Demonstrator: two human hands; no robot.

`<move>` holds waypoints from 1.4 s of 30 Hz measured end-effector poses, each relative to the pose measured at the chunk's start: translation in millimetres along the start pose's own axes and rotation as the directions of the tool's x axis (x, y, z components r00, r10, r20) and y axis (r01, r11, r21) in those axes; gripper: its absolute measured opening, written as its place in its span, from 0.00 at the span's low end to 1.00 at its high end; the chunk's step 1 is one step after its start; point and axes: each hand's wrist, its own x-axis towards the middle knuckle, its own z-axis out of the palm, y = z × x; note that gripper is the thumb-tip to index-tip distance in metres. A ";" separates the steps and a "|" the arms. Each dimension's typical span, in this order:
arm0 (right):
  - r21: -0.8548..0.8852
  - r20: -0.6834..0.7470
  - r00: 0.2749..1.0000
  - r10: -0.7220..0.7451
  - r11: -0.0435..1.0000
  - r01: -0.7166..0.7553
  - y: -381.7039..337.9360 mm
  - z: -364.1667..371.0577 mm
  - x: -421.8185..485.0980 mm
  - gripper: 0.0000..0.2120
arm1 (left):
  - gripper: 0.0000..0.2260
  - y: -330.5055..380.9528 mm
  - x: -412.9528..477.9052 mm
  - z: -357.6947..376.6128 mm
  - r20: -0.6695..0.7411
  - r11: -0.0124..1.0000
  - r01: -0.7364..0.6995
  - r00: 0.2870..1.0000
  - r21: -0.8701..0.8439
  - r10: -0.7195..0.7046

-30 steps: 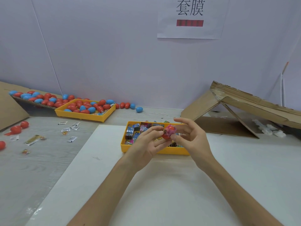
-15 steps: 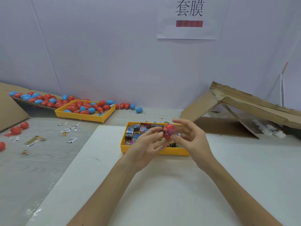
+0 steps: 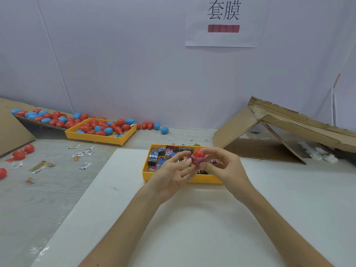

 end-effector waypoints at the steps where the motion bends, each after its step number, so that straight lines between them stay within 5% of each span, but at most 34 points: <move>1: -0.009 0.000 1.000 -0.008 1.000 0.008 0.5 0.6 0.0 0.14 | 0.21 0.1 -0.1 -0.3 0.003 1.000 -0.001 1.000 -0.003 0.001; 13: 0.024 0.031 0.999 -0.035 0.999 0.034 -0.2 3.9 -0.4 0.14 | 0.21 1.1 -1.2 -0.5 0.047 0.999 0.000 0.999 -0.054 0.003; 19: -0.272 -0.029 0.983 -0.179 0.948 0.165 1.6 4.6 -2.3 0.14 | 0.14 3.0 -1.0 1.2 0.135 1.000 -0.026 0.990 -0.015 0.028; 24: -0.414 -0.020 0.963 -0.270 0.879 0.238 0.9 5.0 -2.7 0.14 | 0.21 -0.5 -2.3 3.5 0.134 0.995 -0.069 0.989 0.077 0.059; 27: -0.112 -0.028 0.997 -0.067 0.992 0.064 -1.8 5.0 -2.0 0.13 | 0.22 0.7 -3.0 3.4 0.144 0.994 -0.075 0.988 0.075 0.063; 30: 0.289 0.023 0.980 0.198 0.937 -0.196 -4.8 6.4 -1.6 0.17 | 0.21 0.6 -3.7 6.1 0.173 0.986 -0.110 0.981 0.128 0.087; 35: 0.523 0.146 0.928 0.344 0.769 -0.368 -3.0 9.0 -1.5 0.14 | 0.20 -2.7 -1.4 6.6 0.133 0.975 -0.150 0.983 0.165 0.129; 42: 0.659 0.248 0.897 0.366 0.615 -0.433 -3.4 6.8 -1.8 0.09 | 0.16 -4.7 -3.2 8.1 0.179 0.974 -0.159 0.975 0.160 0.130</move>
